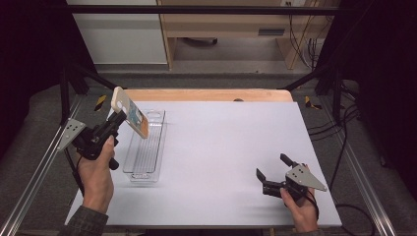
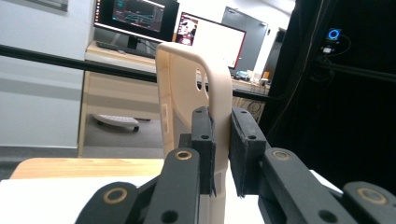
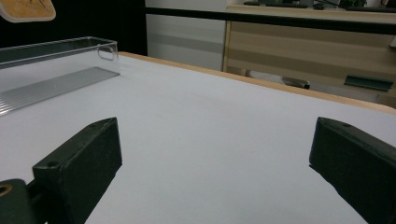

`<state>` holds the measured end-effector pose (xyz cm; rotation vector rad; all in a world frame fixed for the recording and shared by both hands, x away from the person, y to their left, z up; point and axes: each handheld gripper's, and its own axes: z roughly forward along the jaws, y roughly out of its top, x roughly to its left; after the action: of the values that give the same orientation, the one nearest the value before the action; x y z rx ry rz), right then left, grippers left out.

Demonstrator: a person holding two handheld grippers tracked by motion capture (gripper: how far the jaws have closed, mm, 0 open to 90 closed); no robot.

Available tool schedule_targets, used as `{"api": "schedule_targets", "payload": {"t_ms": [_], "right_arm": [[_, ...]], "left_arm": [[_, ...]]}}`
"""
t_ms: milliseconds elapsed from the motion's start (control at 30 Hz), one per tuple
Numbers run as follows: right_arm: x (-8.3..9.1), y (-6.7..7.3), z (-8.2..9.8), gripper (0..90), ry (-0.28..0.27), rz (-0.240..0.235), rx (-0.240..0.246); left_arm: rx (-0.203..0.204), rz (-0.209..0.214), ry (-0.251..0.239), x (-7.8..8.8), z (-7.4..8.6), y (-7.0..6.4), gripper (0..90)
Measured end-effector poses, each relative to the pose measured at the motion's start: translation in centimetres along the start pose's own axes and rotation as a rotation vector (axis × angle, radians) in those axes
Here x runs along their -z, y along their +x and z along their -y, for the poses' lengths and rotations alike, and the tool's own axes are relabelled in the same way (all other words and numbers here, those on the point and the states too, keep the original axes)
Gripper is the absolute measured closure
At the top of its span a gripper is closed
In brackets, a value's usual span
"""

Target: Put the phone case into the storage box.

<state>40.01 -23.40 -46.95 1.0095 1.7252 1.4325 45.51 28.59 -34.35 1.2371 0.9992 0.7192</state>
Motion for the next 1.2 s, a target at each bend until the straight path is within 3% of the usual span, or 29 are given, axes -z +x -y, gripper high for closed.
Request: {"api": "schedule_targets", "payload": {"t_ms": [567,1200], "right_arm": [[-0.1,0.2,0.0,2.6,0.009,-0.013,0.007],[-0.1,0.1,0.0,2.6,0.006,-0.018,0.003]], "left_arm": [[-0.045,-0.082,0.047,-0.9,0.8,0.2,80.2],[-0.049,-0.115,0.104,-2.8,2.1,0.8,80.2]]}}
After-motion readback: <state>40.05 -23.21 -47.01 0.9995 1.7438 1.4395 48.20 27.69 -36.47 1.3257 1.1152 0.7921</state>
